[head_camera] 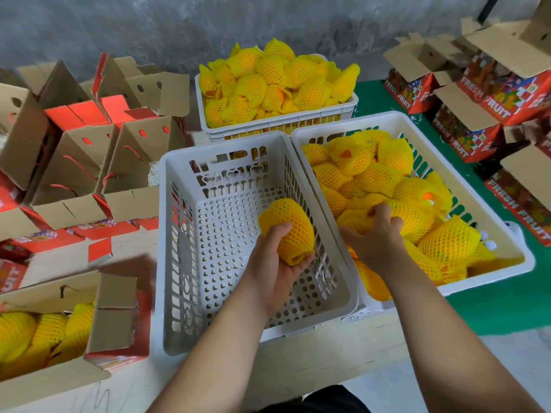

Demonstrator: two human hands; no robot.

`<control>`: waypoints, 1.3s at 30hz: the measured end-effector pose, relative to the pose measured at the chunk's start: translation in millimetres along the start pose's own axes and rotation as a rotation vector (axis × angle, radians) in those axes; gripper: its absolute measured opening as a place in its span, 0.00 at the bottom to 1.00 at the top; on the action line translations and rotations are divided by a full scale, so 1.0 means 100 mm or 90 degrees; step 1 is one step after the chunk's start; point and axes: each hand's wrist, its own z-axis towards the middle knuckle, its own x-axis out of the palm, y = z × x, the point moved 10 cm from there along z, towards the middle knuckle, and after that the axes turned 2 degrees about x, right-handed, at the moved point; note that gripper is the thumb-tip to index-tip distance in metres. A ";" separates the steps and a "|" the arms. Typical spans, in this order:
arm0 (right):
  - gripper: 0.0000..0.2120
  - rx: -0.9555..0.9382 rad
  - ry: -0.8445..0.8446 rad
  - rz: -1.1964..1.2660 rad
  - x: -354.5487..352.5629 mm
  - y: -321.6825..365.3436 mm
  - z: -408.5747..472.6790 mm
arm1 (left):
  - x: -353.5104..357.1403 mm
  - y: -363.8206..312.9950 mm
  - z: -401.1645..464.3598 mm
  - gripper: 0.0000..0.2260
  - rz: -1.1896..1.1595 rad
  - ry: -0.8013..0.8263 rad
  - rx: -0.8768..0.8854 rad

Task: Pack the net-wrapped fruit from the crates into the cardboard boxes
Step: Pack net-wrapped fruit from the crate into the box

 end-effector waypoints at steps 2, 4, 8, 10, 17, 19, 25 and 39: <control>0.37 0.021 -0.053 0.079 -0.08 -0.06 -0.05 | -0.07 -0.03 -0.03 0.32 0.014 -0.002 0.004; 0.39 0.029 -0.129 0.159 -0.21 -0.14 -0.13 | -0.17 -0.08 -0.05 0.31 0.003 -0.019 0.009; 0.41 0.082 -0.085 0.142 -0.07 -0.25 -0.24 | -0.35 -0.20 -0.09 0.25 0.009 -0.030 0.012; 0.43 0.095 -0.041 0.049 0.02 -0.18 -0.25 | -0.44 -0.26 -0.11 0.21 0.016 -0.028 0.004; 0.38 0.010 -0.270 0.068 -0.44 0.25 -0.64 | -0.80 -0.68 -0.34 0.24 0.096 0.032 0.015; 0.37 -0.049 -0.281 0.107 -0.39 0.59 -0.90 | -0.94 -0.89 -0.48 0.26 0.097 0.056 0.036; 0.14 -0.189 0.037 0.332 1.23 2.08 -1.92 | -1.60 -1.69 -0.94 0.30 0.143 0.114 0.142; 0.26 0.044 0.401 0.506 3.99 3.09 -3.15 | -4.29 -2.99 -1.63 0.28 0.104 -0.125 0.201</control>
